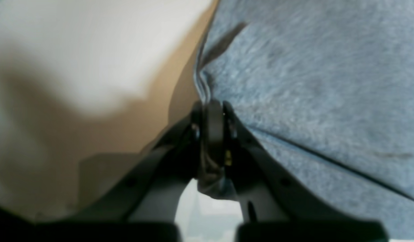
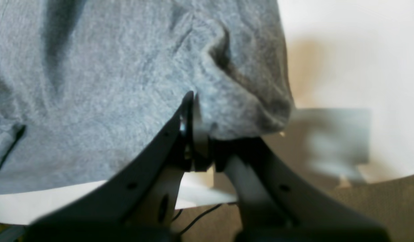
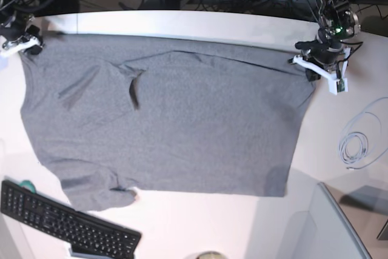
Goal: Layout the t-shirt on the table in an organized manner, then fold the t-shirt properly
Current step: 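Lower the shirt and lay it flat, holding both corners, then pull both held corners apart to stretch the shirt edge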
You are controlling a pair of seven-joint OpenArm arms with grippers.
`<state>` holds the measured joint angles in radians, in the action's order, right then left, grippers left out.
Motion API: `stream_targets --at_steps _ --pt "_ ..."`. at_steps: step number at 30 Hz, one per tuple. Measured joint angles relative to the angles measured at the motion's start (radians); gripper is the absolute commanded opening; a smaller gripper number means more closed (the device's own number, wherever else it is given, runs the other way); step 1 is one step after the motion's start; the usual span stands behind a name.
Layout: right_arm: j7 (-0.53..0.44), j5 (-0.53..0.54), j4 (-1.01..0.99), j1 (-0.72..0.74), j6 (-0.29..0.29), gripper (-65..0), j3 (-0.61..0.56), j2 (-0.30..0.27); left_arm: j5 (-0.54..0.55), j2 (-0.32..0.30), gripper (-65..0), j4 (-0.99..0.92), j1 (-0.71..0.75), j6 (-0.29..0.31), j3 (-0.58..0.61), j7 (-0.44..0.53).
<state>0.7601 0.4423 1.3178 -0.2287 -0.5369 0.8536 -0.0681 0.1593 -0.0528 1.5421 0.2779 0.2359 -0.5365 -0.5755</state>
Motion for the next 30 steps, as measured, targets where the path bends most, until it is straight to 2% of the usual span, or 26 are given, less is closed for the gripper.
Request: stream_targets --at_steps 4,11,19,30 --pt "0.002 0.0 0.0 -0.016 -0.003 -65.0 0.0 0.0 0.0 0.037 -65.0 0.002 0.021 0.0 -0.043 0.0" --pt "0.006 0.0 0.0 -0.039 -0.003 -65.0 0.0 0.001 -0.002 0.036 -65.0 0.008 0.045 0.0 -0.051 0.002" --pt "0.005 0.0 0.018 -0.055 -0.003 -65.0 0.0 -0.001 -0.002 0.072 -65.0 0.023 0.088 -0.001 -0.056 0.004" --pt "0.005 0.0 0.018 -0.055 -0.003 -65.0 0.0 -0.001 -0.002 0.073 -65.0 0.027 0.108 -0.001 -0.056 0.004"
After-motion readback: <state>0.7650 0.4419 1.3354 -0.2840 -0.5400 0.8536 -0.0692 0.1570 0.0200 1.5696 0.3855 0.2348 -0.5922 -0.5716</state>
